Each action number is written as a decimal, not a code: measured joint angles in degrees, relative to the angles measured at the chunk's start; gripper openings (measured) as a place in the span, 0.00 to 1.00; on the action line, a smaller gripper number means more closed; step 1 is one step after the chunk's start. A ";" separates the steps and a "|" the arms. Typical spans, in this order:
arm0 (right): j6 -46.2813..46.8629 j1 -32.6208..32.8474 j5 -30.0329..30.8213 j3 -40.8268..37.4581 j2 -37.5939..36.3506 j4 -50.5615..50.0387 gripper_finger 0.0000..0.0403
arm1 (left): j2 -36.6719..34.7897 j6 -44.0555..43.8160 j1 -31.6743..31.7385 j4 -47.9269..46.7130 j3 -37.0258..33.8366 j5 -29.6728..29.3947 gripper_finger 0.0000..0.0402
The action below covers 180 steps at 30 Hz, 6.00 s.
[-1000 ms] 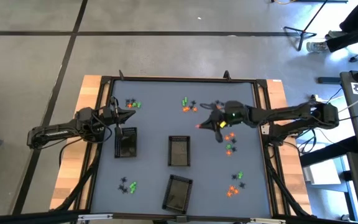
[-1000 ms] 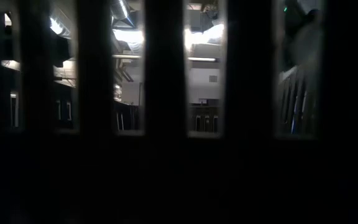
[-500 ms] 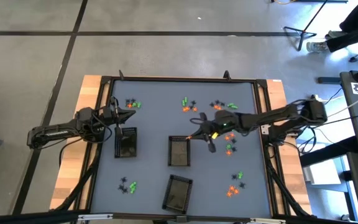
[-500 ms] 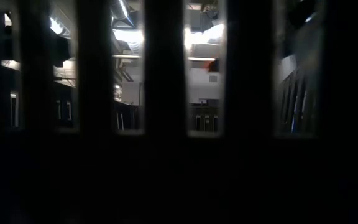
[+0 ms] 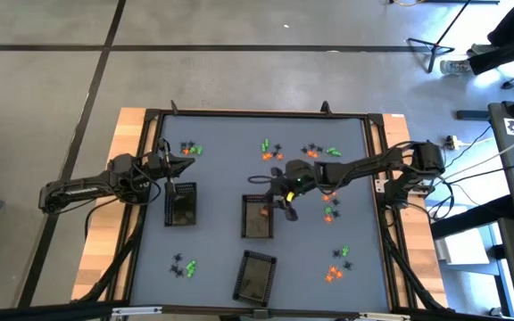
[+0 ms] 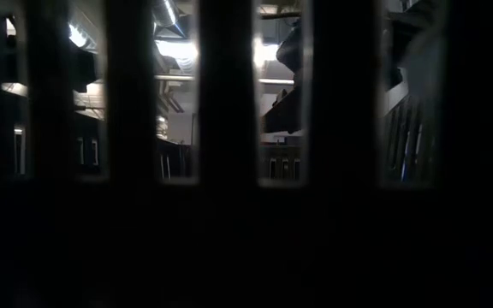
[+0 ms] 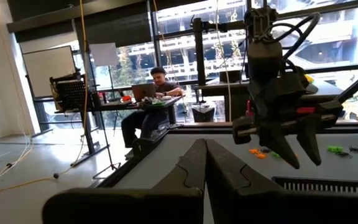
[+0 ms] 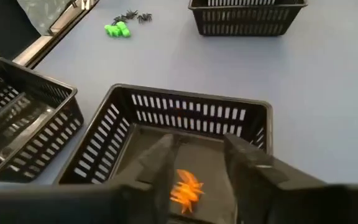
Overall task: Sort Halloween decoration
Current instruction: Put the green toy skeleton into the bottom black basket
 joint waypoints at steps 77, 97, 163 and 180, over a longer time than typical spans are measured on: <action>18.99 -33.42 36.72 -20.83 -29.46 -33.25 0.45 | -0.01 0.00 0.00 0.01 0.01 0.00 0.00; 14.77 -33.05 36.93 -26.16 -30.34 -31.43 0.45 | -0.01 0.00 0.00 0.01 0.02 0.00 0.00; 19.79 6.71 8.92 -24.23 -24.74 22.96 0.00 | -0.02 0.00 0.00 0.01 0.00 0.00 0.00; 22.88 28.63 18.16 -1.23 2.73 22.66 0.00 | -0.02 0.00 0.02 0.01 0.02 0.00 0.00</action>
